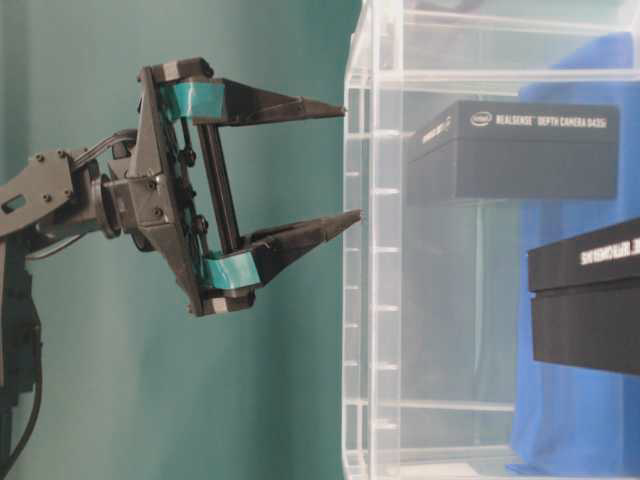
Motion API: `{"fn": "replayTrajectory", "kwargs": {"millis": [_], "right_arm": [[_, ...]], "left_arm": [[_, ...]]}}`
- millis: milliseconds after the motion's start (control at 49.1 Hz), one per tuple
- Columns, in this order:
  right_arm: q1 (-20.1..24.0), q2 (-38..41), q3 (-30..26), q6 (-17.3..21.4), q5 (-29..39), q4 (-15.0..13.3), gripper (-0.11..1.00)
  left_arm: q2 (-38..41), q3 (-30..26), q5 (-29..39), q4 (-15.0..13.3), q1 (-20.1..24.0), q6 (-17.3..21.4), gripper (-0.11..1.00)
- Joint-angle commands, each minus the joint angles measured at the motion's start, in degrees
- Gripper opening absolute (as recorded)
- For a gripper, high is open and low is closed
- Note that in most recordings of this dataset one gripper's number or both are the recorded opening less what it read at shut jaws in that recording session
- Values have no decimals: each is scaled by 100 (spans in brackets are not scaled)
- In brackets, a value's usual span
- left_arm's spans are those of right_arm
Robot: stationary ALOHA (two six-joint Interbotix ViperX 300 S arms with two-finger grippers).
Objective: Take the box out of the case with the left arm.
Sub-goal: 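Move the open left gripper over the right black box in the case, then lower the left gripper around the right box and close on it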
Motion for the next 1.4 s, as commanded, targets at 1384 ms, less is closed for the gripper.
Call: {"fn": "replayTrajectory", "kwargs": {"millis": [1384], "right_arm": [[-9,26,-149,18,9,9,-1]], "left_arm": [[-9,-26,-44,26,0,-35,91]]}}
